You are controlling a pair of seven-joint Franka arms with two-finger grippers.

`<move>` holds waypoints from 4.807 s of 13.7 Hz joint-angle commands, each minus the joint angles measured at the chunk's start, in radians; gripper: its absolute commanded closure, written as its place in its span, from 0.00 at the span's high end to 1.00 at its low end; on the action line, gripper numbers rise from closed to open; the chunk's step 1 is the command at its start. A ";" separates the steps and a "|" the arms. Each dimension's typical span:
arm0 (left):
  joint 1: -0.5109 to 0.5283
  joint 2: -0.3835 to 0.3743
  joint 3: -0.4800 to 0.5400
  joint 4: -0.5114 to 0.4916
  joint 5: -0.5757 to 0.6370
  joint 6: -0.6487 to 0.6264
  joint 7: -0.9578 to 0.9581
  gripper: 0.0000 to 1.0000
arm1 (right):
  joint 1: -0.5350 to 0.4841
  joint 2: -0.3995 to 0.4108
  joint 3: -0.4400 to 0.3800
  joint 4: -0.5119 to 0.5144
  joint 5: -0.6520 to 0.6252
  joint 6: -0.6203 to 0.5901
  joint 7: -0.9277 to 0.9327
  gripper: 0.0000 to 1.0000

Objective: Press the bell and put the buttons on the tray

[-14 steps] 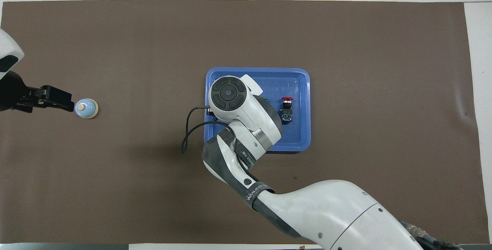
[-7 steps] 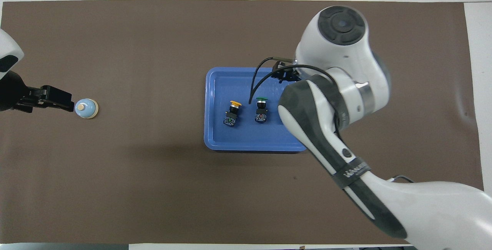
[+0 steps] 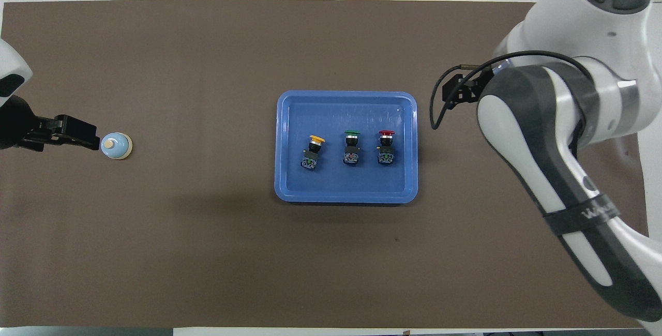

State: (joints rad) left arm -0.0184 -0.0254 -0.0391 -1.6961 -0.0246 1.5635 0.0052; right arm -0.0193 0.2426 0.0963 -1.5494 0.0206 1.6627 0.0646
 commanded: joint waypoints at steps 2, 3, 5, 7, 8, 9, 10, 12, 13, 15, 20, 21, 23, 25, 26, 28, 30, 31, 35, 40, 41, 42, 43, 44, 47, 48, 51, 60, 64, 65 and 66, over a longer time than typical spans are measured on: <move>0.006 -0.013 -0.001 -0.007 -0.012 -0.011 -0.007 1.00 | -0.050 -0.172 -0.006 -0.044 0.027 -0.130 -0.112 1.00; 0.006 -0.013 -0.002 -0.007 -0.012 -0.011 -0.007 1.00 | -0.056 -0.213 -0.009 -0.053 0.027 -0.164 -0.112 1.00; 0.006 -0.013 -0.001 -0.007 -0.012 -0.011 -0.007 1.00 | -0.064 -0.275 -0.009 -0.076 0.027 -0.216 -0.105 1.00; 0.006 -0.013 -0.001 -0.007 -0.012 -0.011 -0.007 1.00 | -0.064 -0.276 -0.012 -0.086 0.024 -0.224 -0.101 1.00; 0.006 -0.013 -0.001 -0.007 -0.012 -0.011 -0.007 1.00 | -0.059 -0.282 -0.012 -0.112 0.019 -0.199 -0.097 1.00; 0.006 -0.013 -0.001 -0.007 -0.012 -0.011 -0.007 1.00 | -0.062 -0.293 -0.012 -0.144 0.010 -0.148 -0.098 1.00; 0.006 -0.013 -0.001 -0.007 -0.012 -0.011 -0.007 1.00 | -0.067 -0.293 -0.012 -0.159 0.010 -0.126 -0.100 1.00; 0.006 -0.013 -0.001 -0.007 -0.012 -0.011 -0.007 1.00 | -0.065 -0.287 -0.012 -0.150 0.009 -0.136 -0.100 1.00; 0.006 -0.013 -0.001 -0.007 -0.012 -0.011 -0.007 1.00 | -0.064 -0.279 -0.013 -0.132 0.007 -0.152 -0.101 1.00; 0.006 -0.013 -0.001 -0.007 -0.012 -0.011 -0.007 1.00 | -0.064 -0.275 -0.013 -0.095 -0.010 -0.176 -0.105 1.00; 0.006 -0.013 -0.001 -0.007 -0.012 -0.011 -0.007 1.00 | -0.062 -0.273 -0.012 -0.060 -0.040 -0.231 -0.117 1.00; 0.006 -0.013 -0.001 -0.007 -0.012 -0.011 -0.007 1.00 | -0.062 -0.272 -0.012 -0.058 -0.040 -0.231 -0.118 1.00; 0.006 -0.013 -0.001 -0.007 -0.012 -0.008 -0.007 1.00 | -0.062 -0.272 -0.012 -0.060 -0.040 -0.231 -0.120 1.00; 0.006 -0.013 -0.001 -0.007 -0.012 -0.007 -0.008 1.00 | -0.057 -0.279 -0.010 -0.064 -0.037 -0.228 -0.112 1.00; 0.006 -0.013 -0.001 -0.013 -0.008 0.019 -0.007 1.00 | -0.059 -0.282 -0.010 -0.073 -0.037 -0.222 -0.114 1.00; 0.008 -0.013 0.001 -0.019 -0.006 0.065 -0.008 0.41 | -0.057 -0.284 -0.010 -0.075 -0.037 -0.230 -0.115 1.00; 0.021 -0.019 0.007 -0.042 -0.005 0.084 -0.011 0.00 | -0.059 -0.284 -0.010 -0.075 -0.037 -0.228 -0.114 1.00; 0.047 -0.019 0.007 -0.068 -0.005 0.116 -0.008 0.00 | -0.059 -0.284 -0.010 -0.075 -0.037 -0.228 -0.114 1.00; 0.110 0.050 0.007 -0.129 0.000 0.265 0.050 0.00 | -0.059 -0.284 -0.010 -0.075 -0.037 -0.228 -0.114 1.00; 0.127 0.145 0.008 -0.221 0.002 0.468 0.062 0.00 | -0.059 -0.284 -0.010 -0.075 -0.037 -0.230 -0.114 1.00; 0.138 0.144 0.008 -0.270 0.002 0.540 0.070 0.00 | -0.059 -0.284 -0.010 -0.075 -0.037 -0.228 -0.114 1.00; 0.141 0.144 0.008 -0.305 0.002 0.590 0.071 0.00 | -0.059 -0.284 -0.010 -0.075 -0.037 -0.228 -0.114 1.00; 0.153 0.144 0.008 -0.324 0.002 0.605 0.073 0.00 | -0.059 -0.284 -0.010 -0.075 -0.037 -0.228 -0.114 1.00; 0.161 0.145 0.008 -0.326 0.002 0.607 0.073 0.00 | -0.060 -0.284 -0.010 -0.075 -0.037 -0.228 -0.114 1.00; 0.163 0.157 0.008 -0.341 0.002 0.622 0.073 0.00 | -0.059 -0.284 -0.010 -0.075 -0.037 -0.230 -0.114 1.00; 0.161 0.171 0.008 -0.344 0.002 0.632 0.073 0.00 | -0.060 -0.284 -0.010 -0.075 -0.037 -0.228 -0.114 1.00; 0.160 0.196 0.008 -0.367 0.008 0.681 0.073 0.00 | -0.059 -0.284 -0.010 -0.075 -0.037 -0.228 -0.114 1.00; 0.146 0.203 0.008 -0.279 0.015 0.574 0.075 0.25 | -0.059 -0.284 -0.010 -0.075 -0.037 -0.228 -0.114 1.00; 0.118 0.086 0.004 -0.206 0.015 0.359 0.073 1.00 | -0.059 -0.284 -0.010 -0.075 -0.037 -0.228 -0.114 1.00; 0.118 0.044 0.002 -0.209 0.015 0.304 0.073 1.00 | -0.059 -0.284 -0.010 -0.075 -0.037 -0.228 -0.114 1.00; 0.117 0.015 0.001 -0.208 0.015 0.253 0.072 1.00 | -0.059 -0.284 -0.010 -0.075 -0.037 -0.228 -0.114 1.00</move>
State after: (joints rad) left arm 0.1072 0.0619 -0.0438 -1.8818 -0.0225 1.8930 0.0737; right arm -0.0716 -0.0311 0.0815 -1.6186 -0.0112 1.4476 -0.0283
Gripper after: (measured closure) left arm 0.317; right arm 0.000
